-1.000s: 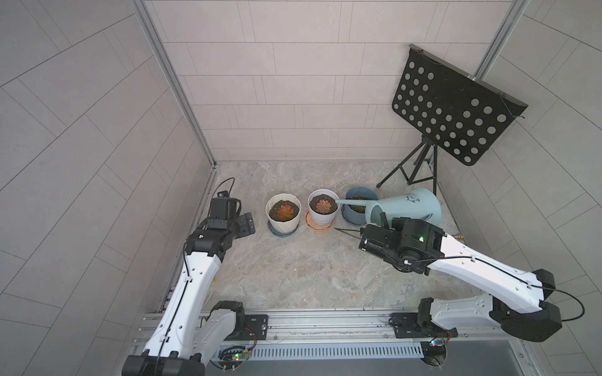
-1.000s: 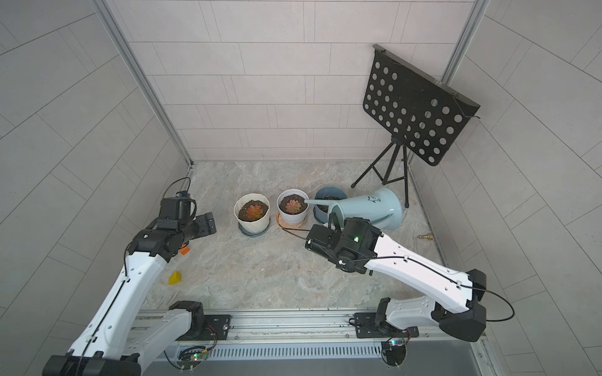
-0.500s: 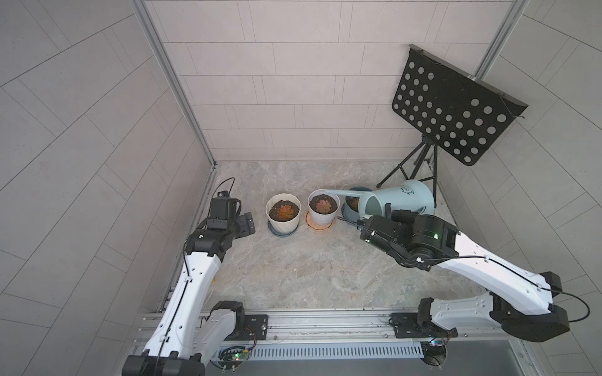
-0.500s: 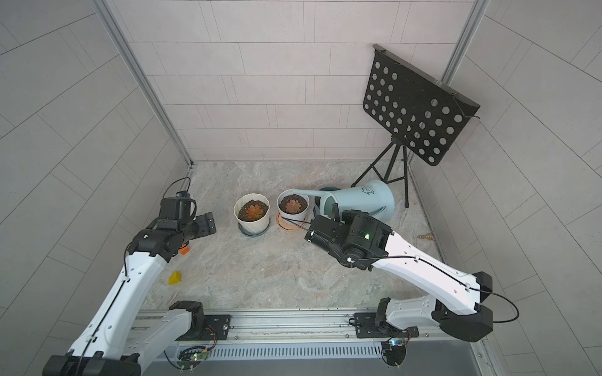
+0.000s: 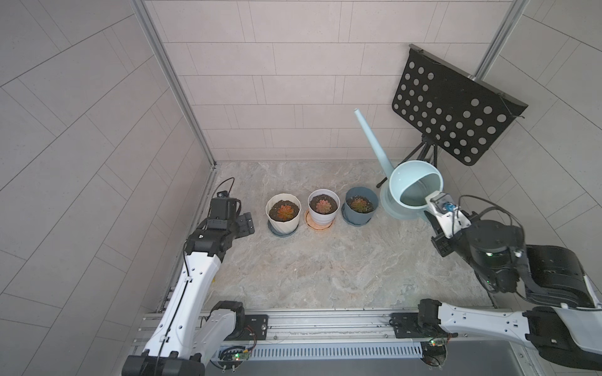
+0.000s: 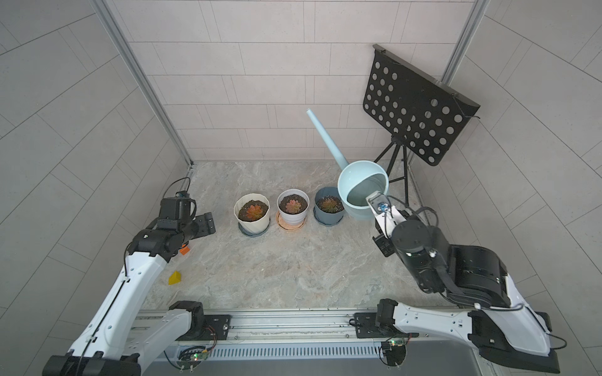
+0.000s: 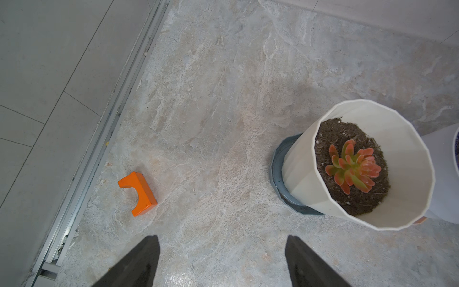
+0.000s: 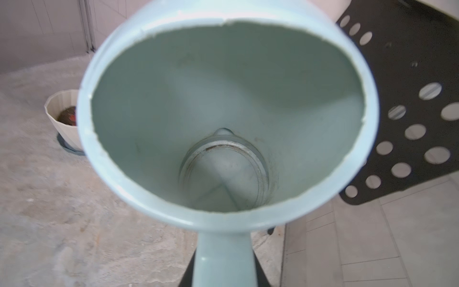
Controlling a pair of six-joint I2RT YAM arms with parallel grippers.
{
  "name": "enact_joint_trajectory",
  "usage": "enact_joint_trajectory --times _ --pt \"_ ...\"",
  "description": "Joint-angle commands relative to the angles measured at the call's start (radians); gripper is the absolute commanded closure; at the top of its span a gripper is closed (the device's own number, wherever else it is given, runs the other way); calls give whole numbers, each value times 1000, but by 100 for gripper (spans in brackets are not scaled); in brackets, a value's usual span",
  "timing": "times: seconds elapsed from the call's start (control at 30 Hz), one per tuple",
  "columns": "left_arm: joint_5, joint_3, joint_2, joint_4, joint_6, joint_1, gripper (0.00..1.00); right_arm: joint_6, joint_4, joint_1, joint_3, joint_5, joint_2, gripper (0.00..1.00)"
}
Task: Water the succulent around the soil edge
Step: Place the watering can at the center of the board.
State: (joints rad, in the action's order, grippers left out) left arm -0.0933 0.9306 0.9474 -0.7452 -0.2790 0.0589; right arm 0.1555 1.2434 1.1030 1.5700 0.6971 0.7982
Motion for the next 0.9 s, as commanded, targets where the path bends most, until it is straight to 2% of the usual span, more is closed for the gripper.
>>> enact_joint_trajectory --times 0.0,0.17,0.27,0.37,0.47,0.63,0.73,0.87 --pt "-29 -1 -12 12 7 -7 14 226 -4 1 -43 -95 -10 100" --pt "-46 -4 -14 13 4 -6 14 396 -81 7 -255 -229 -83 100" --pt "-56 -7 -18 14 3 -5 14 512 -148 55 -390 -208 -142 100" --pt "-61 -10 -18 14 1 -4 14 614 -198 146 -496 -110 -198 100" --pt "-66 -10 -19 15 0 -4 14 714 -236 285 -578 7 -201 100" --pt "-72 -13 -23 16 -2 -5 14 909 -222 612 -623 327 -45 100" --pt "-71 -14 -25 15 -3 -3 14 1041 -171 672 -623 403 48 100" --pt "-69 -15 -27 17 -6 -4 14 1123 -245 691 -683 447 100 100"
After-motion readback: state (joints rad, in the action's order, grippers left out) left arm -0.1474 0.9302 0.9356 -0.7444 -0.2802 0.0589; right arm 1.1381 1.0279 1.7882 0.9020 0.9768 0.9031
